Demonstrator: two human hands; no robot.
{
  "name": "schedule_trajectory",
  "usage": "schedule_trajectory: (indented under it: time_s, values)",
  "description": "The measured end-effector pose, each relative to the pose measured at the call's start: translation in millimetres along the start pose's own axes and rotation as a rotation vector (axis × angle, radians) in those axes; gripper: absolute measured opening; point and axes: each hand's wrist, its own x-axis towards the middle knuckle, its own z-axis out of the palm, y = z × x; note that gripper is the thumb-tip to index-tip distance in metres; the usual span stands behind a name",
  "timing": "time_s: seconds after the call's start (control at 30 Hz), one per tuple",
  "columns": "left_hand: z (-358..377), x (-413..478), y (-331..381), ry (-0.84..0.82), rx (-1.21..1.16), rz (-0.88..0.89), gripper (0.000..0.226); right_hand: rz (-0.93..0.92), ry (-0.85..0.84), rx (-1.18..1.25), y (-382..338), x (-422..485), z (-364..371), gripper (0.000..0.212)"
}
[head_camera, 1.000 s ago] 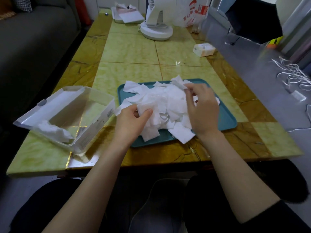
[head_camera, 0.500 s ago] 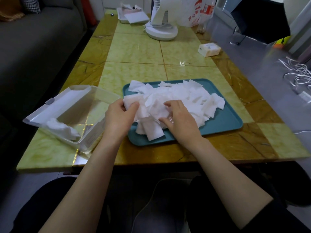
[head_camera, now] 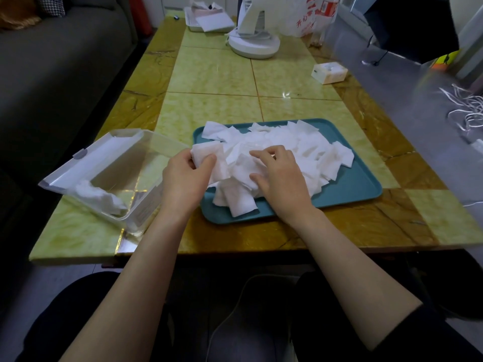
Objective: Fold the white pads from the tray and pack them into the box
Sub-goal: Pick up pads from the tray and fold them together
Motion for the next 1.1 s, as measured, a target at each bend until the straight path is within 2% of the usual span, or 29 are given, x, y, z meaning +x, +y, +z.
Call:
schedule_trajectory:
  time_s: [0.27,0.37,0.47,0.67,0.8,0.87,0.97,1.1]
  values:
    - [0.3,1.3,-4.0,0.005,0.045,0.017,0.025,0.043,-0.103,0.131,-0.1,5.4,3.6,0.038]
    - [0.6,0.9,-4.5,0.002,0.048,0.017,0.026,0.056,-0.111,0.15,0.7,8.2,3.6,0.027]
    - [1.4,0.3,-3.7,-0.006,0.068,0.007,0.023,0.056,-0.093,0.149,2.0,7.8,3.9,0.015]
    - [3.2,2.0,-4.6,-0.011,0.066,0.007,0.024,0.004,0.042,0.098,6.5,6.9,1.5,0.012]
    - [3.5,2.9,-3.0,-0.001,0.073,0.014,0.024,0.075,0.152,0.308,6.0,8.1,-6.2,0.008]
    - [3.7,2.2,-2.2,-0.005,0.071,0.012,0.024,0.158,0.152,0.444,4.0,7.1,-9.6,0.006]
    - [3.8,0.4,-0.7,-0.009,0.083,0.013,0.024,0.275,0.047,0.613,2.8,6.1,-10.0,0.004]
    - [3.9,-0.8,0.8,-0.034,0.076,0.008,0.024,0.252,-0.07,0.675,0.1,6.4,-7.4,0.004]
